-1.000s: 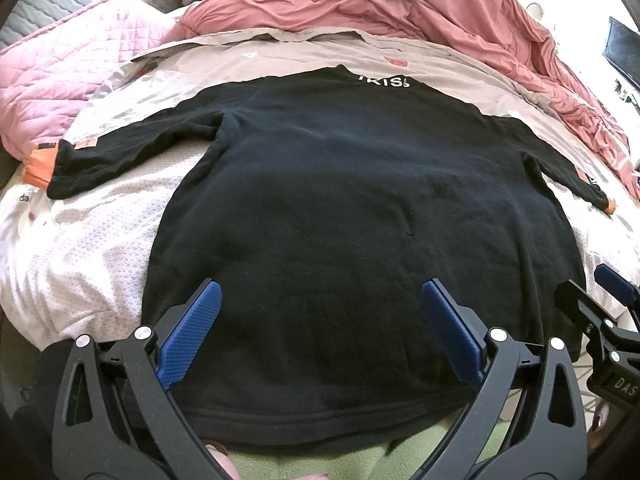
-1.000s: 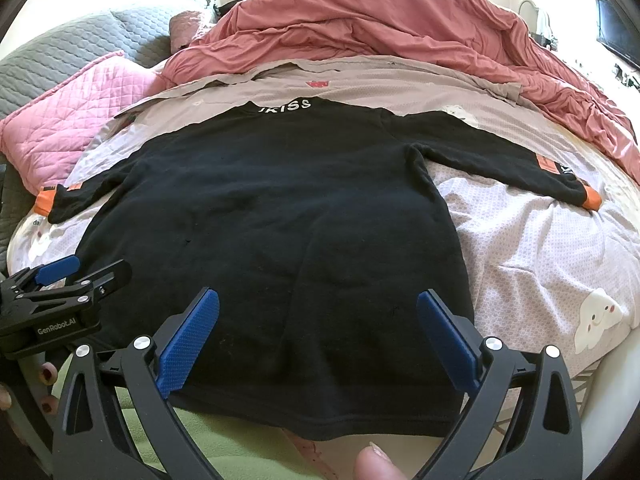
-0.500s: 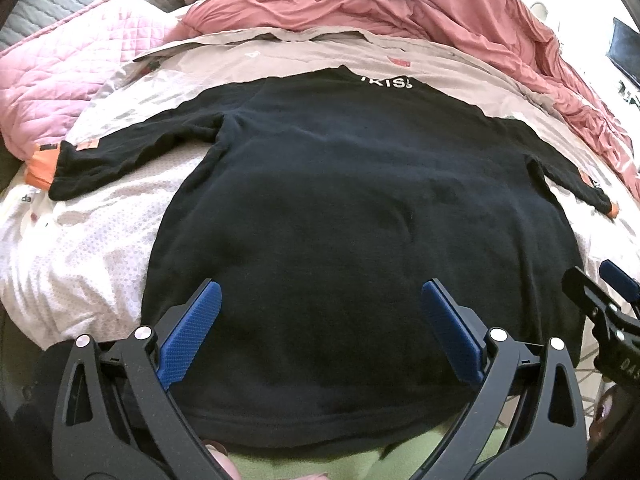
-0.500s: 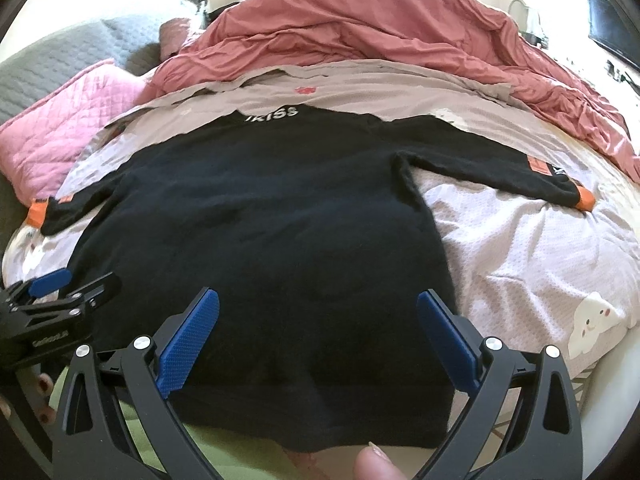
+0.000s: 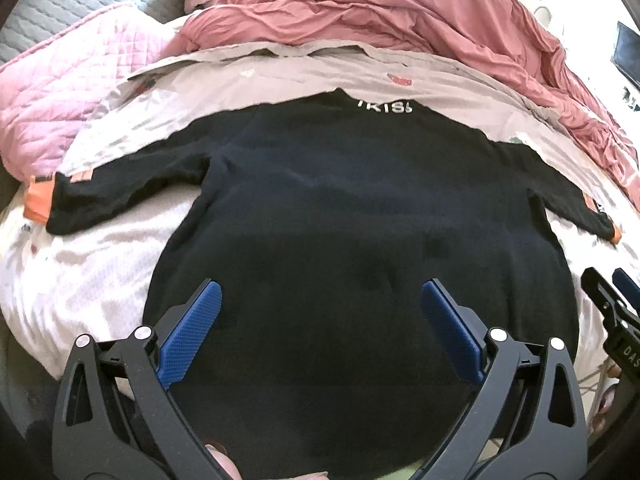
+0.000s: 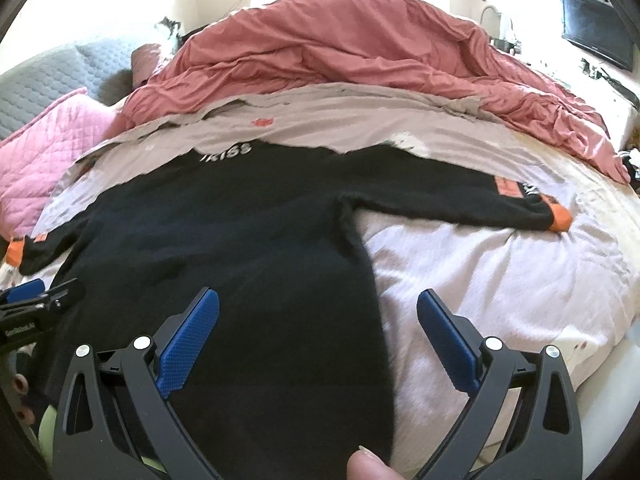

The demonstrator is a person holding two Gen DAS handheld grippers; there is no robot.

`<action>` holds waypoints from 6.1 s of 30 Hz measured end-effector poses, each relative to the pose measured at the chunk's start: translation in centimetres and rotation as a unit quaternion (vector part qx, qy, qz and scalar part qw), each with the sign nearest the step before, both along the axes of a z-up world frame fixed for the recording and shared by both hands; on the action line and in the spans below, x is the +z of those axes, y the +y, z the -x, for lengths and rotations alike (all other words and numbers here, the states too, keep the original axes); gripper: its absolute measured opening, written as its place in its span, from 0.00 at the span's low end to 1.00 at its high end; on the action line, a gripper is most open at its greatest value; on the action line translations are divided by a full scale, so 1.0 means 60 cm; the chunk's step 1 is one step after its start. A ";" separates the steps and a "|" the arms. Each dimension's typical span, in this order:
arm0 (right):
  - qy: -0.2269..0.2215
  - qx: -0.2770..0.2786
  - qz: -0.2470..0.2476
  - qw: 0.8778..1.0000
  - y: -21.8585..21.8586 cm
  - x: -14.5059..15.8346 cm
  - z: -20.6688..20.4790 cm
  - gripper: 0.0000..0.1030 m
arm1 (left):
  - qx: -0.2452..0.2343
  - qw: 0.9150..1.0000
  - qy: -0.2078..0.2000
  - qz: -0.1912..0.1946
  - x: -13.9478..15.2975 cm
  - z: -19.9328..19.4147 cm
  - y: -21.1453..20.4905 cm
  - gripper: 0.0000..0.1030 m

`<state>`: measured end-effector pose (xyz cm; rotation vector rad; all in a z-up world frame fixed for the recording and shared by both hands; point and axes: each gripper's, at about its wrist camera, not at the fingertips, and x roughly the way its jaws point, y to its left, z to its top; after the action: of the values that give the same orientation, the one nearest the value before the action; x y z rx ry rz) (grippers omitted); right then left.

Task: Fold small clothes
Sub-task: 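Move the right tool to the orange sleeve cuff and grasp it, then carry the sleeve across the shirt body with the right tool and release, then grasp the folded orange cuff with the left tool, straighten it, release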

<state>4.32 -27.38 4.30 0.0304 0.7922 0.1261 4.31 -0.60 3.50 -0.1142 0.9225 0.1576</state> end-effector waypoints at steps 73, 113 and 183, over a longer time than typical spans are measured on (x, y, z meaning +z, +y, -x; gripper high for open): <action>-0.003 -0.251 -0.056 0.966 -0.455 -0.023 -0.234 0.06 | -0.023 0.999 0.016 0.033 -0.112 -0.308 0.007 0.91; 0.025 0.149 -0.151 0.977 0.149 0.043 -0.303 0.09 | -0.005 0.973 -0.044 0.227 -0.079 -0.253 0.158 0.91; 0.125 0.037 -0.050 0.990 0.046 -0.100 -0.319 0.30 | -0.028 0.994 -0.020 0.100 -0.103 -0.262 0.124 0.17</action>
<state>23.47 -24.59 -1.67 0.1135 1.0374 0.2366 20.01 6.83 -2.70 -0.2758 0.8998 0.0097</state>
